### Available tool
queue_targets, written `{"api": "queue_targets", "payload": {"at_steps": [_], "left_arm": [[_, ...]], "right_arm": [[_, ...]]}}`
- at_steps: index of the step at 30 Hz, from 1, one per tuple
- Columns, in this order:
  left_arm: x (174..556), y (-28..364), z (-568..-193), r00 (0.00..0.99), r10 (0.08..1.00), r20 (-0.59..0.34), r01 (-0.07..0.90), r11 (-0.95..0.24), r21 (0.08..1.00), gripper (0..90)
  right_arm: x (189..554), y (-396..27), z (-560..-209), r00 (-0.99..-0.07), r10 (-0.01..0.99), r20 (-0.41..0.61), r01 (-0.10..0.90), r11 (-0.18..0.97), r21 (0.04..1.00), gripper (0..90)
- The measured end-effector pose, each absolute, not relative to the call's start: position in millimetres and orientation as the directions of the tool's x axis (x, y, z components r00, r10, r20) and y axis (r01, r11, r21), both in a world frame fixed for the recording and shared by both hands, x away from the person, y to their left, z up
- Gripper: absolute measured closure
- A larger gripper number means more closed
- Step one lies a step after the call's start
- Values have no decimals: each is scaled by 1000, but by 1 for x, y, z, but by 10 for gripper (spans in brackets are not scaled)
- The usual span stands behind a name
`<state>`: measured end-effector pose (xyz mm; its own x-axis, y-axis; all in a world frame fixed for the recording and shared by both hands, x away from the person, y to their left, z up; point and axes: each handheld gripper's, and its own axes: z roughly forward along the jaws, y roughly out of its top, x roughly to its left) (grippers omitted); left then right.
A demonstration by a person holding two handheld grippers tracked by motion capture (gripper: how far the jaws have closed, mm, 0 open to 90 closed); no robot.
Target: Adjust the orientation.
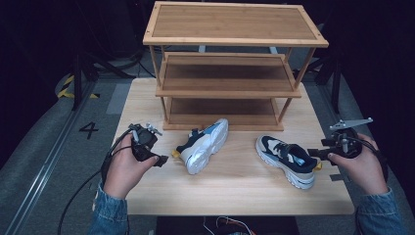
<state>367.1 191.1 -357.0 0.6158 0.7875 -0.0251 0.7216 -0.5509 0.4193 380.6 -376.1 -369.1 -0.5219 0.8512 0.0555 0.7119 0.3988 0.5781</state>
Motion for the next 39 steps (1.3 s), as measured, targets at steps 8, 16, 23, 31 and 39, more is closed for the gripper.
{"api": "queue_targets", "payload": {"at_steps": [8, 16, 23, 31, 39], "left_arm": [[369, 195, -358, 628, 779, -6, 713, -572, 405, 314], [371, 195, -359, 626, 780, 4, 710, -571, 411, 306], [370, 181, -348, 638, 768, -65, 696, -539, 474, 459], [374, 163, -345, 681, 729, -68, 661, -572, 485, 525], [382, 135, -352, 733, 678, -50, 598, -608, 522, 646]], "right_arm": [[378, -379, -365, -565, 820, 95, 702, 417, 577, 508], [376, -385, -369, -549, 828, 112, 698, 382, 606, 549], [375, -382, -370, -571, 814, 111, 669, 382, 638, 560], [367, -387, -368, -550, 830, 94, 676, 376, 633, 586], [359, -392, -369, -537, 838, 93, 682, 366, 633, 600]]}}
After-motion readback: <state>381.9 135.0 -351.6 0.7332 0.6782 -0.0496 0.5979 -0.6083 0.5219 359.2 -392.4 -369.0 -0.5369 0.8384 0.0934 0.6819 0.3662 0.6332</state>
